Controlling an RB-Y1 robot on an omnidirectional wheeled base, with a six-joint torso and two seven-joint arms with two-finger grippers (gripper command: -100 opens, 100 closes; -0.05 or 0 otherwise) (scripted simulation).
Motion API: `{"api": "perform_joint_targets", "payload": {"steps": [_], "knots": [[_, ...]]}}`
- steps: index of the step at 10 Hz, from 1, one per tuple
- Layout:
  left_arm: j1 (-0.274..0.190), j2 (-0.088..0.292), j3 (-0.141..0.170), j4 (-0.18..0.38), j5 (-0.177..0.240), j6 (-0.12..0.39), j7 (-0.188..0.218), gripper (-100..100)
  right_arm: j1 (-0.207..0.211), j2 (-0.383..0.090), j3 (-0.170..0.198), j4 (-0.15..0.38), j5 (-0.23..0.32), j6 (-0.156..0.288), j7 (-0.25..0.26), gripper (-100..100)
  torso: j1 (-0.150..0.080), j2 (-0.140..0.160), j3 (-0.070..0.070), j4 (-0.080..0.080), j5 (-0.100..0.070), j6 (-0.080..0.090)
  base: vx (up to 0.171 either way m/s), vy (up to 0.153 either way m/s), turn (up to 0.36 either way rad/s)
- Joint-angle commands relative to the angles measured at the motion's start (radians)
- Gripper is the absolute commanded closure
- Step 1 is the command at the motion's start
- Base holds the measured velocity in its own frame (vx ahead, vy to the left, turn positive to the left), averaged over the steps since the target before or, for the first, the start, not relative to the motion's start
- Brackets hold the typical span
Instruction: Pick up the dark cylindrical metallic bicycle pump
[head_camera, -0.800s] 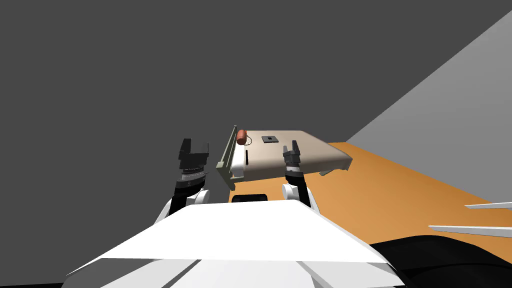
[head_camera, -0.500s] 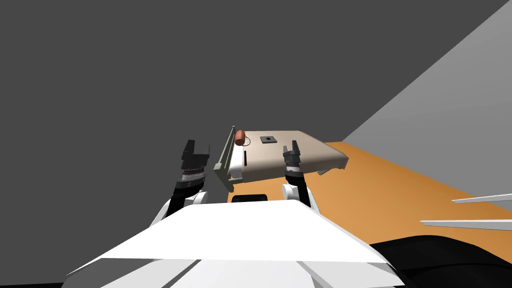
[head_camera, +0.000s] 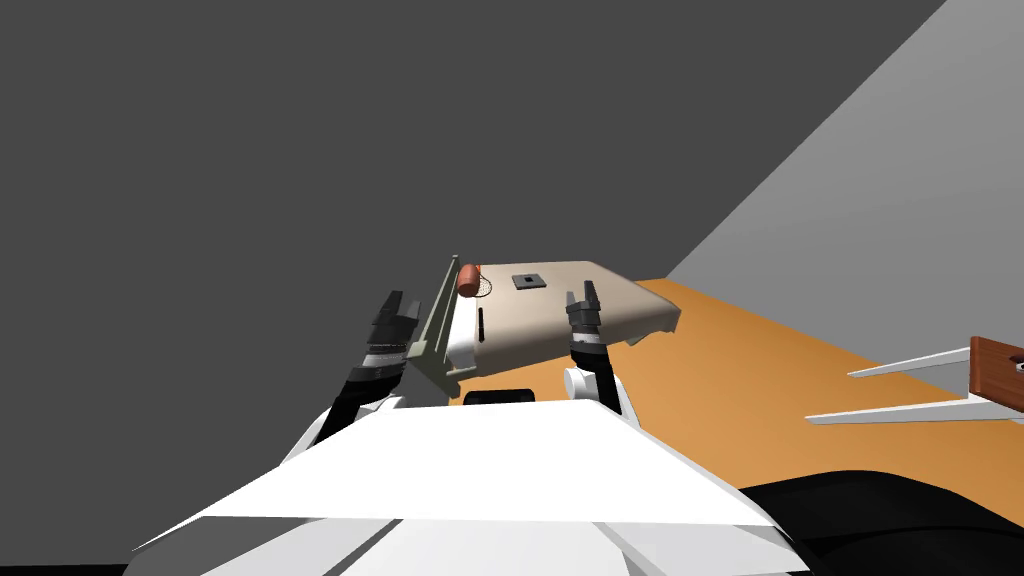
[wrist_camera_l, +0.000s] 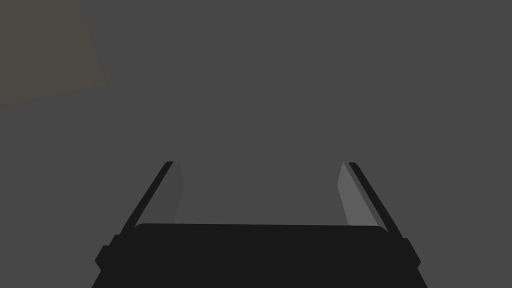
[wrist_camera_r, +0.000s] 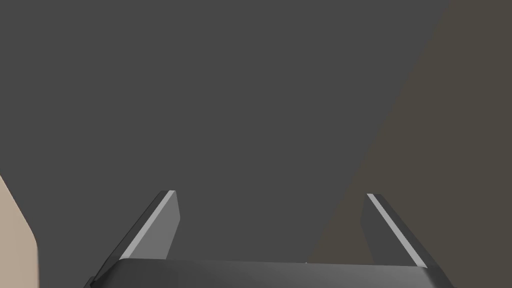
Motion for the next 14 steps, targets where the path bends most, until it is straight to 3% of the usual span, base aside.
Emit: {"api": "perform_joint_targets", "payload": {"steps": [1,2,3,4,6,7,8,9,11,14], "knots": [[0.028,0.040,0.009,0.016,0.046,0.037,-0.050,-100,0.000,0.000,0.000,0.000,0.000,0.000,0.000,0,0.000,0.000,0.000,0.000,0.000,0.000,0.153,-0.013,-0.176],[0.028,0.040,0.009,0.016,0.046,0.037,-0.058,-100,0.000,0.000,0.000,0.000,0.000,0.000,0.000,0,0.001,0.000,0.000,0.000,0.000,0.000,0.101,-0.007,-0.060],[0.047,0.063,0.013,0.021,0.075,0.066,-0.095,-100,0.000,0.000,0.000,0.000,0.000,0.000,0.000,0,0.000,0.002,0.001,0.000,0.000,0.000,0.085,-0.016,-0.122],[0.047,0.063,0.013,0.021,0.075,0.066,-0.095,-100,0.000,0.000,0.000,0.000,0.000,0.000,0.000,0,0.000,0.004,0.002,0.001,0.000,0.000,0.063,-0.001,-0.059],[0.086,0.110,0.022,0.031,0.136,0.127,-0.160,-100,0.000,0.000,0.000,0.000,0.000,0.000,0.000,0,0.000,0.004,0.002,0.001,0.000,0.000,0.123,0.001,-0.154],[0.086,0.110,0.022,0.031,0.136,0.127,-0.174,-100,0.000,0.000,0.000,0.000,0.000,0.000,0.000,0,0.001,0.001,0.001,0.000,0.000,0.000,0.106,0.001,-0.082],[0.107,0.134,0.026,0.037,0.168,0.159,-0.209,-100,0.000,0.000,0.000,0.000,0.000,0.000,0.000,0,0.001,0.003,0.001,0.000,0.000,0.000,0.093,-0.014,-0.114],[0.107,0.134,0.026,0.037,0.168,0.159,-0.214,-100,0.000,0.000,0.000,0.000,0.000,0.000,0.000,0,0.000,0.003,0.002,0.001,0.000,0.000,0.069,-0.001,-0.067],[0.148,0.182,0.034,0.052,0.234,0.222,-0.281,-100,0.000,0.000,0.000,0.000,0.000,0.000,0.000,0,0.000,0.005,0.003,0.001,0.000,0.000,0.112,-0.002,-0.198],[0.168,0.207,0.036,0.061,0.269,0.262,-0.339,-100,0.000,0.000,0.000,0.000,0.000,0.000,0.000,0,0.000,0.002,0.001,0.000,0.000,0.000,0.102,-0.001,-0.084]]}}
